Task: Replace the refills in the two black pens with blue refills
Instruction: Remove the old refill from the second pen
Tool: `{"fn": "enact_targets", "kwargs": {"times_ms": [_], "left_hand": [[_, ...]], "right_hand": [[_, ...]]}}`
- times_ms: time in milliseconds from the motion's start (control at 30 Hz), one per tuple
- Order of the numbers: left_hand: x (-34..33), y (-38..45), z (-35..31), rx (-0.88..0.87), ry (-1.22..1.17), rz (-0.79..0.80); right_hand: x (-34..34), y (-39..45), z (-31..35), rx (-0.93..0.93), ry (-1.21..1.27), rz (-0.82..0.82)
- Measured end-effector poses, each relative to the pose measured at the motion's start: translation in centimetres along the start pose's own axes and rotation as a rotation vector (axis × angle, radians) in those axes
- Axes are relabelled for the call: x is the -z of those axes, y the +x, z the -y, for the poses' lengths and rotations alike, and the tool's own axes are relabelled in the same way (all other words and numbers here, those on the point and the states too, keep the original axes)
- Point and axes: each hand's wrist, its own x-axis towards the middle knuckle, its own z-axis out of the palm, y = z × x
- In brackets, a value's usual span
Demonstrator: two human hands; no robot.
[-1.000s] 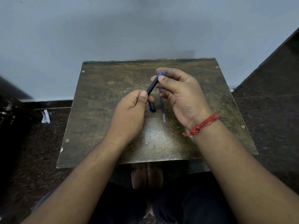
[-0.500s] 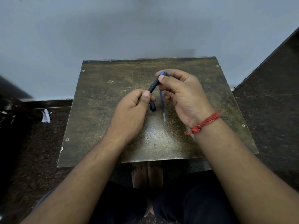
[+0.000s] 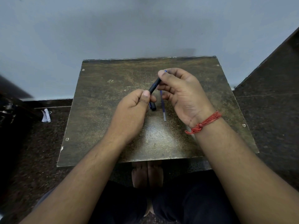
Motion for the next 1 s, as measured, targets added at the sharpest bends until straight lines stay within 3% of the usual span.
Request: {"fn": "enact_targets", "kwargs": {"times_ms": [600, 833, 1000], "left_hand": [[0.1, 0.07, 0.26, 0.021, -0.058, 0.031], [0.11, 0.04, 0.22, 0.021, -0.029, 0.0], [0.14, 0.01, 0.06, 0.021, -0.023, -0.017]], "right_hand": [[0.46, -0.19, 0.39, 0.011, 0.0, 0.083], [0.14, 0.03, -0.21, 0.017, -0.111, -0.024], [0.4, 0.07, -0.11, 0.005, -0.085, 0.027]]}}
